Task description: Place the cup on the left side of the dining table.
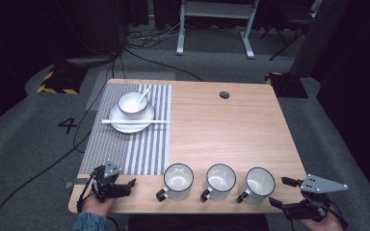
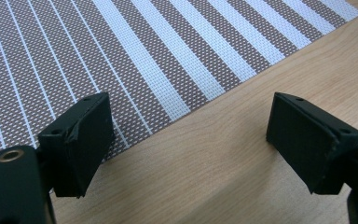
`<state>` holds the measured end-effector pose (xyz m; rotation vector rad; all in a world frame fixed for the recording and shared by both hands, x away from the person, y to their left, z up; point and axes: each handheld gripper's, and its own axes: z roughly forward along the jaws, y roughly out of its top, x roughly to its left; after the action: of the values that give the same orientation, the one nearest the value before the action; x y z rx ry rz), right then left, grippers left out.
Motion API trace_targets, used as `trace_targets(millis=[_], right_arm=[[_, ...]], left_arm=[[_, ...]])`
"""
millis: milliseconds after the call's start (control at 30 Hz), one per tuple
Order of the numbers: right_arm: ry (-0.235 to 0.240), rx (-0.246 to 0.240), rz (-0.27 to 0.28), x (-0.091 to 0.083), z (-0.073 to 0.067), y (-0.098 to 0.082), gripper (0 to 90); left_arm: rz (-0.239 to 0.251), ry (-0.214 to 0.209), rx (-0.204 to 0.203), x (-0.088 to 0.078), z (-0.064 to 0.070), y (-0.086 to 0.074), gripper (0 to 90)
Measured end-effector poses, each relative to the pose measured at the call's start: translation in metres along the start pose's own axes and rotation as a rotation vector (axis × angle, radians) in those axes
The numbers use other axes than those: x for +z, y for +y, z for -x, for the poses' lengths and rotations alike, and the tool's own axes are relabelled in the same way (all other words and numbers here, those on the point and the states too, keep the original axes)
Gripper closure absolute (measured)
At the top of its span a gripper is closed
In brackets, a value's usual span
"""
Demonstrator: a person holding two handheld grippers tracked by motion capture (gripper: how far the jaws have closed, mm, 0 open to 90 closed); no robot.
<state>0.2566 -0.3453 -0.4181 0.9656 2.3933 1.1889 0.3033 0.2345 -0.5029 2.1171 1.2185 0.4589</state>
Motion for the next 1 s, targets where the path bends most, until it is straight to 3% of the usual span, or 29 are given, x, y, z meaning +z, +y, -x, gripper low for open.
trace_targets(millis=[200, 333, 600, 800, 867, 1000], right_arm=[[0.01, -0.004, -0.004, 0.015, -0.004, -0.001, 12.9], [-0.015, 0.001, -0.009, 0.027, -0.008, -0.001, 5.2], [-0.051, 0.008, -0.008, 0.045, -0.01, -0.005, 2.4], [-0.033, 0.013, 0.007, 0.06, -0.007, -0.009, 0.0], [-0.044, -0.012, 0.011, 0.064, -0.008, -0.01, 0.0], [-0.046, -0.003, 0.044, 0.07, -0.008, -0.012, 0.0]], left_arm=[[0.0, 0.0, 0.0, 0.0, 0.0, 0.0, 15.1], [0.0, 0.0, 0.0, 0.0, 0.0, 0.0, 15.1], [0.0, 0.0, 0.0, 0.0, 0.0, 0.0, 15.1], [-0.001, 0.0, 0.002, 0.0, 0.0, 0.0, 15.1], [-0.002, -0.001, 0.002, 0.0, 0.0, 0.0, 15.1], [-0.001, -0.001, 0.002, 0.0, 0.0, 0.0, 15.0]])
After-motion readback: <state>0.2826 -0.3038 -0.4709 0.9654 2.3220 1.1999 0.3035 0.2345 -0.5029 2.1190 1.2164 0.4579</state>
